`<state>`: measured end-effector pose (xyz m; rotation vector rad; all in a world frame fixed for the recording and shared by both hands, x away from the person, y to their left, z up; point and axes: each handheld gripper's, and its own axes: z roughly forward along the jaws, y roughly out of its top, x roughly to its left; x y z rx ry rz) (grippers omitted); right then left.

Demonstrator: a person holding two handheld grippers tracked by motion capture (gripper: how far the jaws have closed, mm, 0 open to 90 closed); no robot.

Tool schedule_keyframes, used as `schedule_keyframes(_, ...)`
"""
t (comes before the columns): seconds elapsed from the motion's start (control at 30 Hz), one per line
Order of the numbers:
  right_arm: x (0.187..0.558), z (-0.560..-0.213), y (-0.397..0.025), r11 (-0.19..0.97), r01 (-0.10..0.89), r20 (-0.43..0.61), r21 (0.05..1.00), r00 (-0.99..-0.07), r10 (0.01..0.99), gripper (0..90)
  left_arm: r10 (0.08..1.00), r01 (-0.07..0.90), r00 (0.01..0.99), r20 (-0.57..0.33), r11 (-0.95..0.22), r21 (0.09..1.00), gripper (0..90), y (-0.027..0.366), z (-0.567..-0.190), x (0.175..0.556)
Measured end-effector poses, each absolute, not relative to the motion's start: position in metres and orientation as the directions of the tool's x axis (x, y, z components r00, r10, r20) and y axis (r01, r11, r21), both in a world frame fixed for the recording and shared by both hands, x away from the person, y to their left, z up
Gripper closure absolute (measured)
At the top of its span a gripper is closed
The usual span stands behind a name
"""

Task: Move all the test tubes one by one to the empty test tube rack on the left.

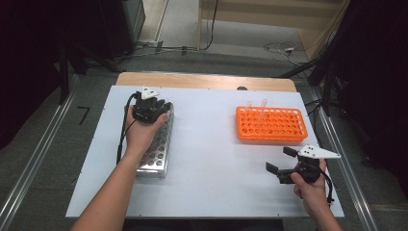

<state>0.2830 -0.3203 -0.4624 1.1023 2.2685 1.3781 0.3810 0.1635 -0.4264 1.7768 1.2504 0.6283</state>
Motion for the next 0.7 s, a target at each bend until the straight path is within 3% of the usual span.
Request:
schedule_keyframes(0.13, 0.283, -0.463, -0.32, 0.26, 0.469, 0.154, 0.844, -0.676, 0.721, 0.0, 0.928, 0.499, 0.361, -0.094, -0.107, 0.86, 37.7, 0.167, -0.424, 0.377)
schedule_keyframes(0.33, 0.283, -0.462, -0.318, 0.262, 0.466, 0.149, 0.845, -0.677, 0.721, 0.0, 0.909, 0.494, 0.39, -0.149, -0.07, 0.866, 10.3, 0.172, -0.422, 0.366)
schedule_keyframes(0.5, 0.283, -0.461, -0.317, 0.265, 0.466, 0.154, 0.844, -0.684, 0.713, 0.0, 0.891, 0.48, 0.421, -0.171, -0.059, 0.875, 0.0, 0.175, -0.418, 0.35)
schedule_keyframes(0.7, 0.284, -0.46, -0.315, 0.264, 0.466, 0.156, 0.845, -0.686, 0.71, 0.0, 0.874, 0.451, 0.451, -0.183, -0.046, 0.892, 0.0, 0.176, -0.416, 0.327)
